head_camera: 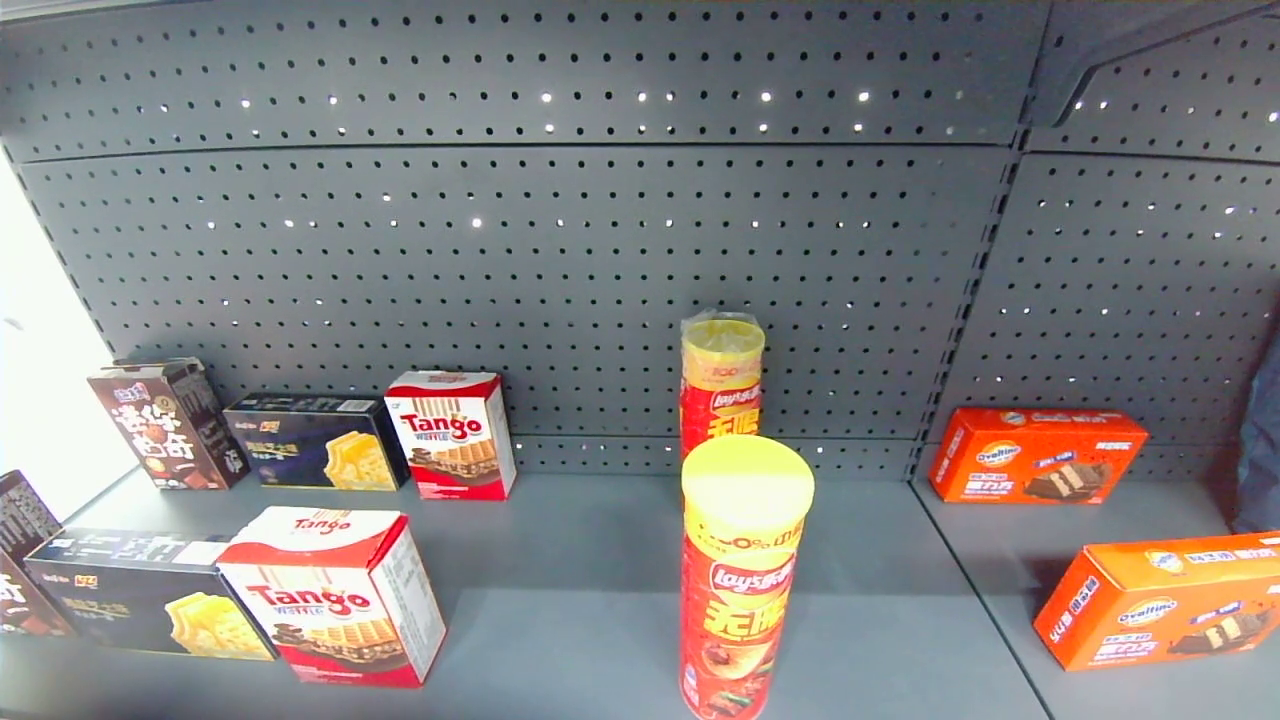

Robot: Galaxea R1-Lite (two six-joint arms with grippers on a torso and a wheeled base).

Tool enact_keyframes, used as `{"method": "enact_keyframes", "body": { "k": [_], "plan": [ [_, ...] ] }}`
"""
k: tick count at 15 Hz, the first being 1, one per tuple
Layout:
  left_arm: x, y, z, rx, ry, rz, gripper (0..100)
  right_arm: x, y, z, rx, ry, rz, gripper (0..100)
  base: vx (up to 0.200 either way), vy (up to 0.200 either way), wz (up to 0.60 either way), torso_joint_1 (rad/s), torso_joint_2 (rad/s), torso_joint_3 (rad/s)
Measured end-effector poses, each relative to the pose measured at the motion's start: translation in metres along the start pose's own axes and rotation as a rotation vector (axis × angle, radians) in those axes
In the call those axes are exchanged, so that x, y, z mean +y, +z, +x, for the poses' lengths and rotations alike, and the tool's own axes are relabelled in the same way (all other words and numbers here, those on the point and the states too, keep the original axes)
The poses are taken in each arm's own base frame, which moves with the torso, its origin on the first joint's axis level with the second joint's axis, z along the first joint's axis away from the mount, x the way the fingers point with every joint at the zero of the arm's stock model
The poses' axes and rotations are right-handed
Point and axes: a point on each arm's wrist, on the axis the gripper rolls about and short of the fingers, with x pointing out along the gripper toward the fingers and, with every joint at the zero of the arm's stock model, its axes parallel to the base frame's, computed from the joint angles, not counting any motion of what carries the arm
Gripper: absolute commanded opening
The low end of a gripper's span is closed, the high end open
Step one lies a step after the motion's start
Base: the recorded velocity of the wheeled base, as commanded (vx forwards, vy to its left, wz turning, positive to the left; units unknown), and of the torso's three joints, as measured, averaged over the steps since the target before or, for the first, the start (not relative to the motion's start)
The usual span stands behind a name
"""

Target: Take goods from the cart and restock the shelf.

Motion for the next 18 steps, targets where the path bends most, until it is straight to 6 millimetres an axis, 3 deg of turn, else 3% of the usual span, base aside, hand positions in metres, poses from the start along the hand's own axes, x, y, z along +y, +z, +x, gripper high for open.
{"method": "enact_keyframes", "body": {
  "k": [14,18],
  "plan": [
    [0.0002,0.0,-0.0001,-0.001,0.009,0.002,100,0.0001,-0.0001,0.0,0.001,0.003,0.0,100,-0.014,0.0,0.0,0.0,0.0,0.0],
    [0.0002,0.0,-0.0001,-0.001,0.01,-0.003,100,0.0001,0.0,0.0,0.0,0.002,-0.001,100,0.0,-0.1,0.0,-0.001,0.0,0.001]
  ]
}}
